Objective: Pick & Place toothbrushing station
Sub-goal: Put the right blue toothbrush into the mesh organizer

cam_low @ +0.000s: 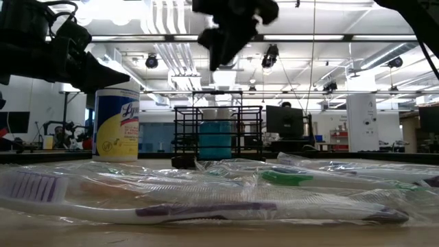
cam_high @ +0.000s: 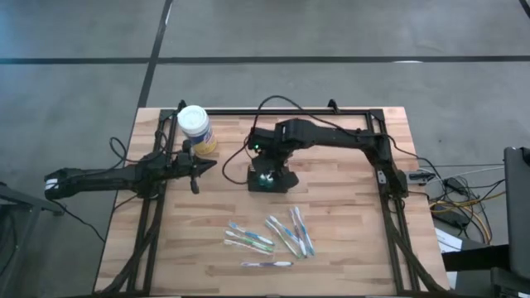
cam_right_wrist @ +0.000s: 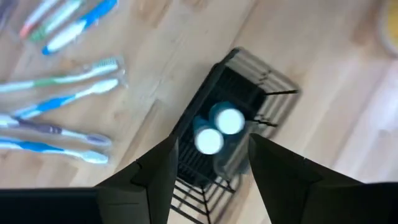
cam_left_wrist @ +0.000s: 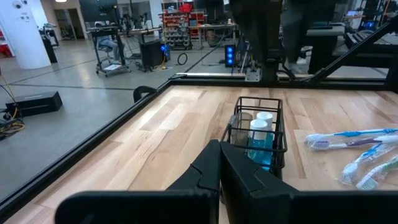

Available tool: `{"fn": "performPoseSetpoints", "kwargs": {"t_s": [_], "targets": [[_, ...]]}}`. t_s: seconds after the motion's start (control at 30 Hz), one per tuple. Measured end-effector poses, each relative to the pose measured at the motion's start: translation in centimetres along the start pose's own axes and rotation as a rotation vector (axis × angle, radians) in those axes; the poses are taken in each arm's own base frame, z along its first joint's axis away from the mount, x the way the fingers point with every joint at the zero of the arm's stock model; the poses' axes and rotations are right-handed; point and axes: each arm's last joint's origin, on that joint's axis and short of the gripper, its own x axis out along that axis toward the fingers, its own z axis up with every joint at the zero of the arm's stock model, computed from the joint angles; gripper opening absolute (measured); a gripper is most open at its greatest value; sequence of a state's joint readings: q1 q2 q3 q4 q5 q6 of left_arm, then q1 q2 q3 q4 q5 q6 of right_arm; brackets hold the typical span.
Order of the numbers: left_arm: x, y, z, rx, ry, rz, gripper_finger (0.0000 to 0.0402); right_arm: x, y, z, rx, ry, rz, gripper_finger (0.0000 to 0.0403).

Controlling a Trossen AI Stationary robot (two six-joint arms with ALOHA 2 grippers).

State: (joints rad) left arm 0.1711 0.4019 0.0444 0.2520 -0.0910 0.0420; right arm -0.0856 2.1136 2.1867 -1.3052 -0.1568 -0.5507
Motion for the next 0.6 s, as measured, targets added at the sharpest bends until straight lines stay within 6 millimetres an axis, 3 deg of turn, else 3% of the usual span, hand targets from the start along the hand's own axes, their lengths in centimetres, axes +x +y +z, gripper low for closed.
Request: {"fn": "performPoseSetpoints", "kwargs": {"t_s": [0.27, 0.47, 0.6], "targets": [[0.0, 0.0, 0.0, -0.020, -0.002, 0.001, 0.0007, -6.8, 0.3, 1.0, 0.045, -0.219, -0.080, 0.0180], [0.0, 0.0, 0.1, -0.033, -0.010, 0.009, 0.0007, -14.3, 1.5, -0.7, 0.041, -0.559, -0.129, 0.0103], [-0.1, 0.1, 0.2, -0.034, -0.016, 0.015, 0.0007, -17.1, 3.3, -3.0, 0.010, -0.731, -0.155, 0.0045]]}}
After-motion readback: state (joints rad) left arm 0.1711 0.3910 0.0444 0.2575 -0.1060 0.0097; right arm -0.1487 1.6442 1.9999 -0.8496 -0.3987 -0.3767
